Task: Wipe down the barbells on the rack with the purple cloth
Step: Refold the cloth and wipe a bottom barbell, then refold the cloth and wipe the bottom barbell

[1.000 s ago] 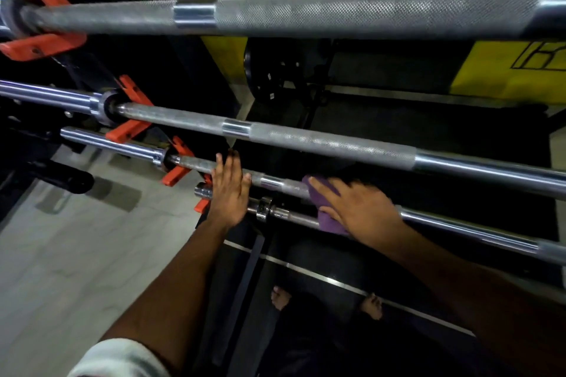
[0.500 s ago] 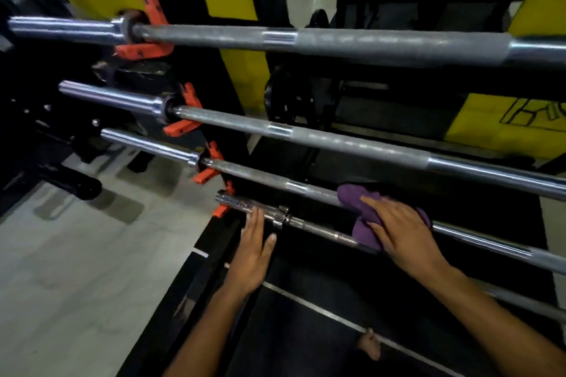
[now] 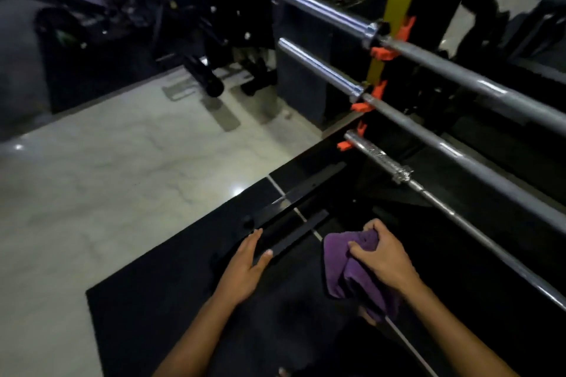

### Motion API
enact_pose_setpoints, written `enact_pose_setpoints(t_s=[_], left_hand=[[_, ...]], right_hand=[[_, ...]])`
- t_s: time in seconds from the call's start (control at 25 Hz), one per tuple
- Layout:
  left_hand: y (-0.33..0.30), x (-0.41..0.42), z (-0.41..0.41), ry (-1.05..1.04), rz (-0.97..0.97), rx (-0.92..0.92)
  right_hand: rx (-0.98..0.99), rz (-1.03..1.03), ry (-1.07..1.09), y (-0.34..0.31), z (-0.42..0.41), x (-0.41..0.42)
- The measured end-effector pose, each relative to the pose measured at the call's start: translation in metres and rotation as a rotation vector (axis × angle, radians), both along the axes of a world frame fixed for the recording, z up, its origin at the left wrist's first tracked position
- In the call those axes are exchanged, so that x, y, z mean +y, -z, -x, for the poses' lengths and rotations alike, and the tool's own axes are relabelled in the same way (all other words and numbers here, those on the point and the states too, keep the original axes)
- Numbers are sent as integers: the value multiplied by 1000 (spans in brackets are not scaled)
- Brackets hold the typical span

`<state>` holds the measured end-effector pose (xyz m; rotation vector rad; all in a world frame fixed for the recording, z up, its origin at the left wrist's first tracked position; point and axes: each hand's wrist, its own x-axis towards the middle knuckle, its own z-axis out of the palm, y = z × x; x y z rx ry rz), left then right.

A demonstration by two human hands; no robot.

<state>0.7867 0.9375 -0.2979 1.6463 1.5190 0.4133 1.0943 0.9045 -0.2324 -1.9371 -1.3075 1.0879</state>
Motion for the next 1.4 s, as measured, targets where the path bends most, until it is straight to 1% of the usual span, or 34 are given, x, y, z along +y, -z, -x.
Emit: enact_pose_setpoints(t_s=[0.08,0.28,0.36,0.44,0.52,0.56,0.68,0.76,0.84,0.92,1.04,1.16,1.24,1.4], left_hand=[[5,-8,29,-18,21,-9],[23,5,83,-58,36,21],[28,14,106,-50,52,55],[29,27,137,-8,97,110],[27,37,170,57,146,186],[24,43,192,51,173,209],[15,55,254,-55,169,229],[12,60,287,-160,160,191],[14,64,310,-248,144,149],[24,72,337,-292,153,139],[47,88,384,-268,196,100],[64,116,438,-196,225,60],[69,139,482,-131,236,45],[66,179,559,-76,192,66]], right_hand=[[3,17,-108,3,28,2],[-81,64,-248,24,64,30],[-98,100,-265,39,79,54],[-74,99,-261,59,102,84],[-65,104,-277,73,134,108],[-62,98,-310,80,159,122],[-24,65,-475,86,237,155],[-17,34,-607,84,284,175],[-47,7,-706,83,315,190],[-93,1,-765,85,345,206],[-157,4,-762,90,382,229],[-213,6,-683,99,415,238],[-212,9,-628,100,440,246],[-238,14,-616,75,485,270]])
